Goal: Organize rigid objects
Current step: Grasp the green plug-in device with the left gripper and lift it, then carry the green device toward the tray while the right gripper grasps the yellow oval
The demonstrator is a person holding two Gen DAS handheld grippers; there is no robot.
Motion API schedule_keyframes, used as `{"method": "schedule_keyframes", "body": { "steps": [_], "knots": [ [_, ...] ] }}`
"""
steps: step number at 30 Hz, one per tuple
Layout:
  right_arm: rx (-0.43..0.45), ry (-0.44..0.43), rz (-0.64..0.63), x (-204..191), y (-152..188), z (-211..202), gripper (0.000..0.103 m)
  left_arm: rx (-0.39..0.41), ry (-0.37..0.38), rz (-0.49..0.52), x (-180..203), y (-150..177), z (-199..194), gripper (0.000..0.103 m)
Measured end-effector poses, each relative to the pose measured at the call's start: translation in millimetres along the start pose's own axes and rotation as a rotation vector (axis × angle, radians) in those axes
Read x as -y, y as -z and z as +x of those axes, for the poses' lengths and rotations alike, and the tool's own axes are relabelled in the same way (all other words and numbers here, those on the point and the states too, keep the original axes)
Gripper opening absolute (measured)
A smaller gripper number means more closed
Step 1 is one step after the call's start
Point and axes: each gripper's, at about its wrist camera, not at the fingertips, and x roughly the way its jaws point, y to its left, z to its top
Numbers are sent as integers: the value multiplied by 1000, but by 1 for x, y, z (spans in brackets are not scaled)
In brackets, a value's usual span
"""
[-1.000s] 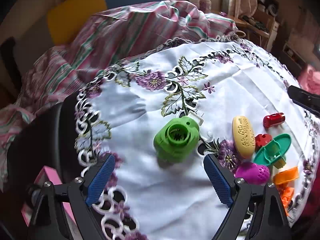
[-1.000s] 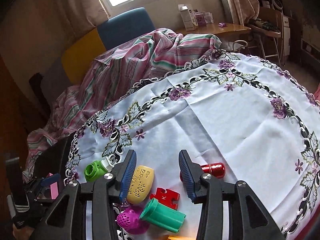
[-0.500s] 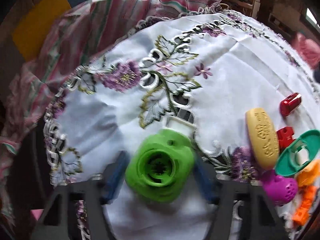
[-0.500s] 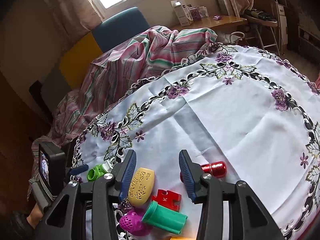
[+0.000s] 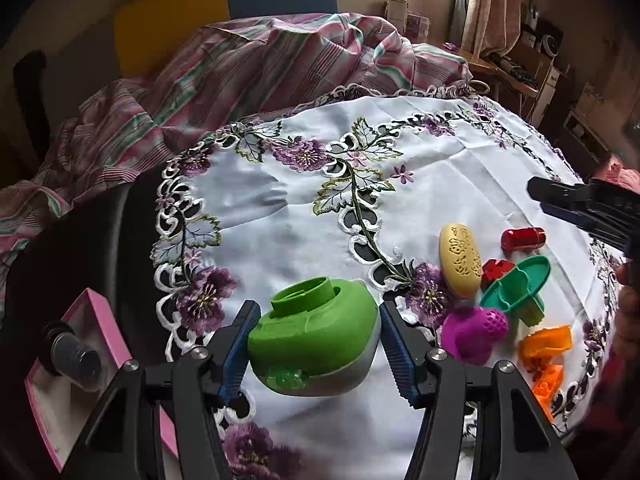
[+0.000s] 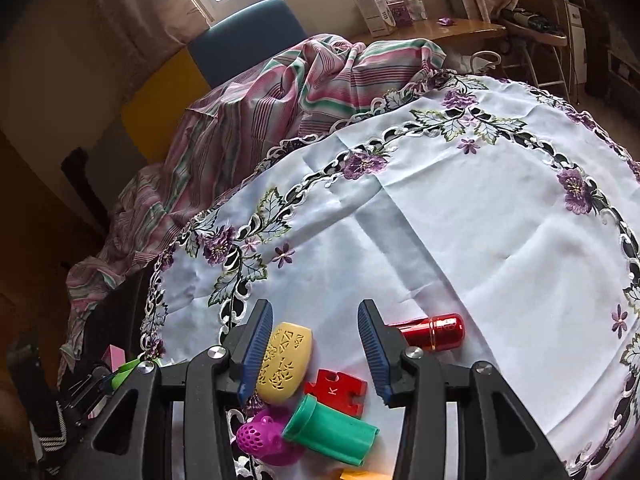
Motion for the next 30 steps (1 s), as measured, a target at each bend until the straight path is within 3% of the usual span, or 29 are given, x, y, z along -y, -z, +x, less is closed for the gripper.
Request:
{"method": "schedule_keyframes", "body": {
  "steps": [11, 15, 24, 30],
  "knots": [
    [-123, -22, -160, -34, 14, 30, 45, 130, 2, -84, -5, 58, -74, 61],
    [-186, 18, -225, -48, 17, 56, 45, 143, 13, -137, -15, 80, -90, 61],
    [-279, 151, -392, -64, 36, 95, 49, 187, -50, -277, -62, 122, -130, 61],
    [-256, 184, -494, -76, 48, 94, 45, 198, -108, -373, -87, 154, -144, 61]
  ]
}}
